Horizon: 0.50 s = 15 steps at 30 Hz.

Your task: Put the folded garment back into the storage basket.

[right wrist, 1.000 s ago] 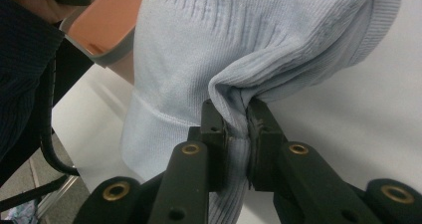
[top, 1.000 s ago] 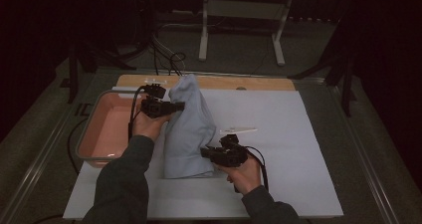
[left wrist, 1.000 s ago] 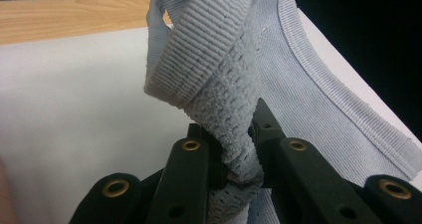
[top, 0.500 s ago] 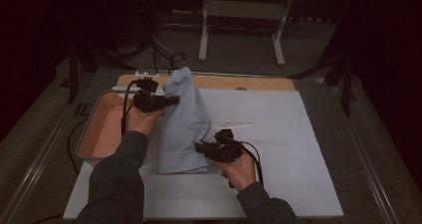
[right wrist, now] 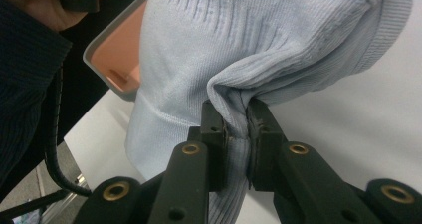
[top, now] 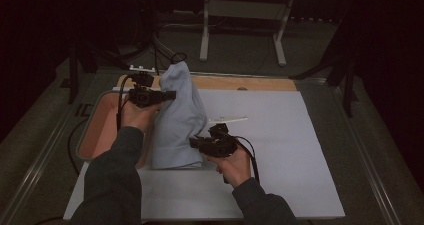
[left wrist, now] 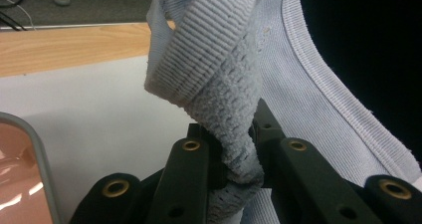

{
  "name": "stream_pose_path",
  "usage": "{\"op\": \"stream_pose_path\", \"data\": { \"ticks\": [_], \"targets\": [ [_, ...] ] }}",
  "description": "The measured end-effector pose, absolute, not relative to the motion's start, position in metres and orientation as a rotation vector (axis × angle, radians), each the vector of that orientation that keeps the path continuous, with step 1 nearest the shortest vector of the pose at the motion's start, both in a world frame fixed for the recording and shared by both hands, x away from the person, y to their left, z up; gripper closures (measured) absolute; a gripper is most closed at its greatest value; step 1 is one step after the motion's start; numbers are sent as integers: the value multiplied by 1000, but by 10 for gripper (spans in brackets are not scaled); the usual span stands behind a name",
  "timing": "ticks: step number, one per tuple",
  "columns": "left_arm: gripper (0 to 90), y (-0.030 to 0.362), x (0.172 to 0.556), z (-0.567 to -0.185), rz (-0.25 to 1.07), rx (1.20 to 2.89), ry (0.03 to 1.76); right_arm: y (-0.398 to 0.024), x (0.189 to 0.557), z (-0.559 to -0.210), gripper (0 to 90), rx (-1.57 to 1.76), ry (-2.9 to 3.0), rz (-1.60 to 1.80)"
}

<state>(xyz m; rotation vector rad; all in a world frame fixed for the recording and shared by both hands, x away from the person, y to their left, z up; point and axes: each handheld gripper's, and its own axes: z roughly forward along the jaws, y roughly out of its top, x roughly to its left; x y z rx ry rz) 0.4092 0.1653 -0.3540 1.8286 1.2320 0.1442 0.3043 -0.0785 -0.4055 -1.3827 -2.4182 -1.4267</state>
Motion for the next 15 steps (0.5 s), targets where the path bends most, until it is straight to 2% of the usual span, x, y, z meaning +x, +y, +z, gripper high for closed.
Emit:
{"op": "stream_pose_path", "data": {
  "ticks": [15],
  "targets": [
    [824, 174, 416, -337, 182, 1836, 1229, -65, 314, -392, 807, -1369, -2409, -1457]
  ]
}}
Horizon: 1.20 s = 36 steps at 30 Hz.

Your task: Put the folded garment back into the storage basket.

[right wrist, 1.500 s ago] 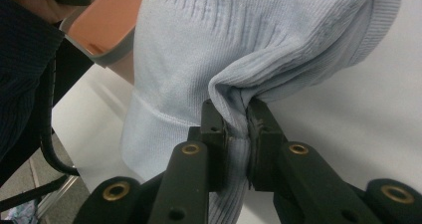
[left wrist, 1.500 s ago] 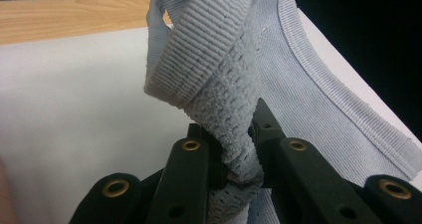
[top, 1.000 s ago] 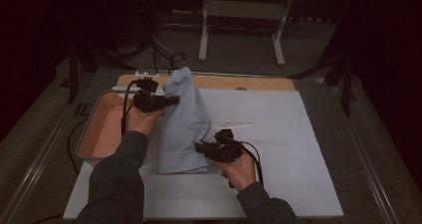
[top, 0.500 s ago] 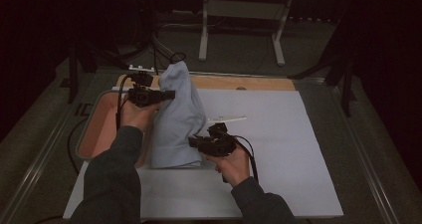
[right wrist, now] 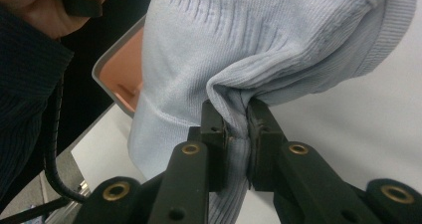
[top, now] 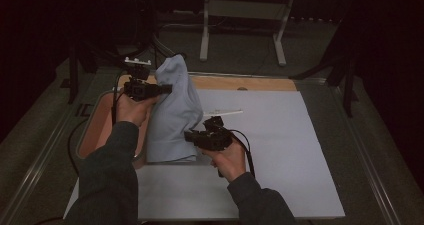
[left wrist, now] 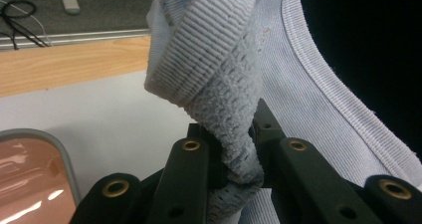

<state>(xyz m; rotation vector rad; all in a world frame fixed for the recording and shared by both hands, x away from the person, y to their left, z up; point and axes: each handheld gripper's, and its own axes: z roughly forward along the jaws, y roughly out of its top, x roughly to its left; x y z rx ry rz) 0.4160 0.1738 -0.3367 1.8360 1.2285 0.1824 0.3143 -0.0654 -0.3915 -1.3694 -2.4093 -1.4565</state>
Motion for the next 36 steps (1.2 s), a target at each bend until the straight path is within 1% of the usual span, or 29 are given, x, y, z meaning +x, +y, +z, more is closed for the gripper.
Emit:
{"op": "stream_pose_path", "data": {
  "ticks": [16, 36],
  "targets": [
    [824, 184, 423, -324, 208, 1829, 1246, -53, 325, -382, 808, -1356, -2373, -1492],
    [825, 205, 426, -322, 220, 1791, 1286, -27, 332, -377, 808, -1345, -2384, -1474]
  ]
}}
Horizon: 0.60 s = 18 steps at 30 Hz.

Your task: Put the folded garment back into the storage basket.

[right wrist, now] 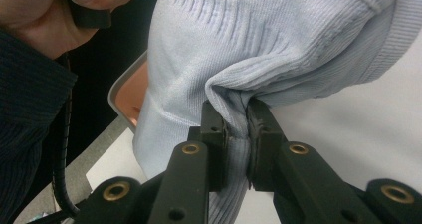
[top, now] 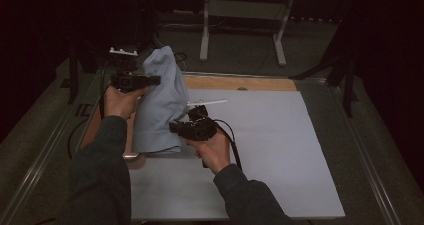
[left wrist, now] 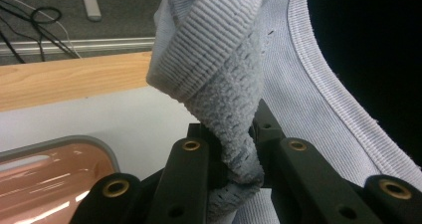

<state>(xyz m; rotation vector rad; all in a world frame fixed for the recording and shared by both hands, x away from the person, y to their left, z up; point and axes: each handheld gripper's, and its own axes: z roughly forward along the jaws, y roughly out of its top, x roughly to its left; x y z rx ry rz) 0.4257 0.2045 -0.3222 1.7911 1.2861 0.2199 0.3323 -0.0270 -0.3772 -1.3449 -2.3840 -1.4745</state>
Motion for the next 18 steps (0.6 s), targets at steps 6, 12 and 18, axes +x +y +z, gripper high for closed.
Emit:
{"op": "stream_pose_path", "data": {
  "ticks": [6, 12, 18],
  "targets": [
    [825, 208, 424, -322, 230, 1784, 1287, -19, 333, -378, 808, -1350, -2380, -1470],
    [824, 212, 424, -321, 239, 1778, 1294, -12, 334, -379, 808, -1347, -2384, -1469],
    [825, 217, 422, -320, 249, 1767, 1296, -6, 335, -378, 808, -1346, -2393, -1466]
  ]
}}
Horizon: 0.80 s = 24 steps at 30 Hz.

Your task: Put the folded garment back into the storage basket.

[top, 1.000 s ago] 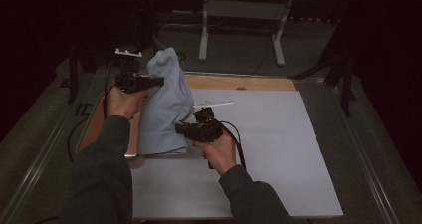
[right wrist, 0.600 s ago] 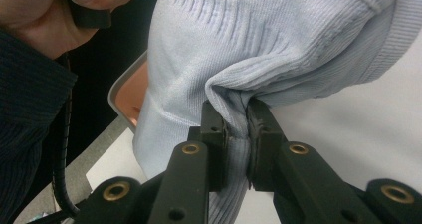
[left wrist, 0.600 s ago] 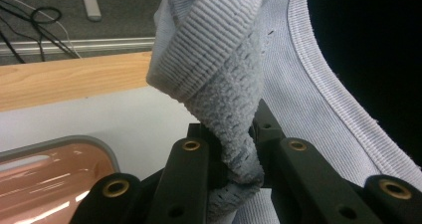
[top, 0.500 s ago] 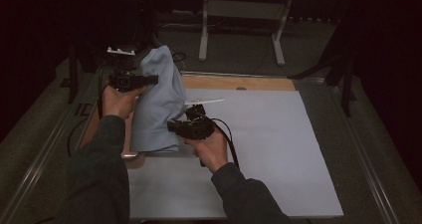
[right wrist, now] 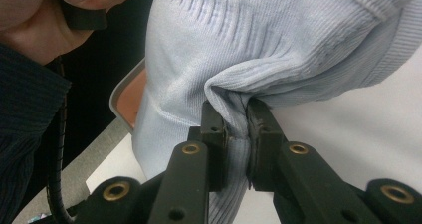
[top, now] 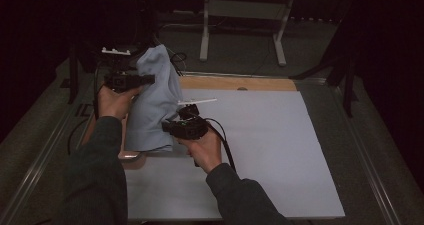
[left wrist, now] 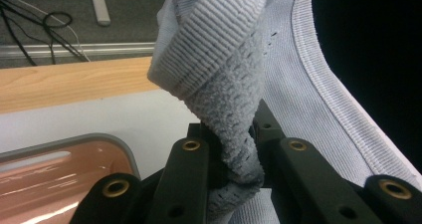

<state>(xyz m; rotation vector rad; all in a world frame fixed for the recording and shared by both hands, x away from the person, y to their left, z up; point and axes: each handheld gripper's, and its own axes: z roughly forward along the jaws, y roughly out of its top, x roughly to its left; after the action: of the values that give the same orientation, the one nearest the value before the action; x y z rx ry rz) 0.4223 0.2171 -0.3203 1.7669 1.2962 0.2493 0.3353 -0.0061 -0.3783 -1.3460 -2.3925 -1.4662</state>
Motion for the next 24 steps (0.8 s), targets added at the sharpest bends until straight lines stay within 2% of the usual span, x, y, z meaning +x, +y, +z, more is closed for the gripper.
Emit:
{"op": "stream_pose_path", "data": {
  "ticks": [24],
  "targets": [
    [825, 242, 419, -317, 283, 1739, 1327, 21, 342, -382, 808, -1332, -2385, -1463]
  ]
}}
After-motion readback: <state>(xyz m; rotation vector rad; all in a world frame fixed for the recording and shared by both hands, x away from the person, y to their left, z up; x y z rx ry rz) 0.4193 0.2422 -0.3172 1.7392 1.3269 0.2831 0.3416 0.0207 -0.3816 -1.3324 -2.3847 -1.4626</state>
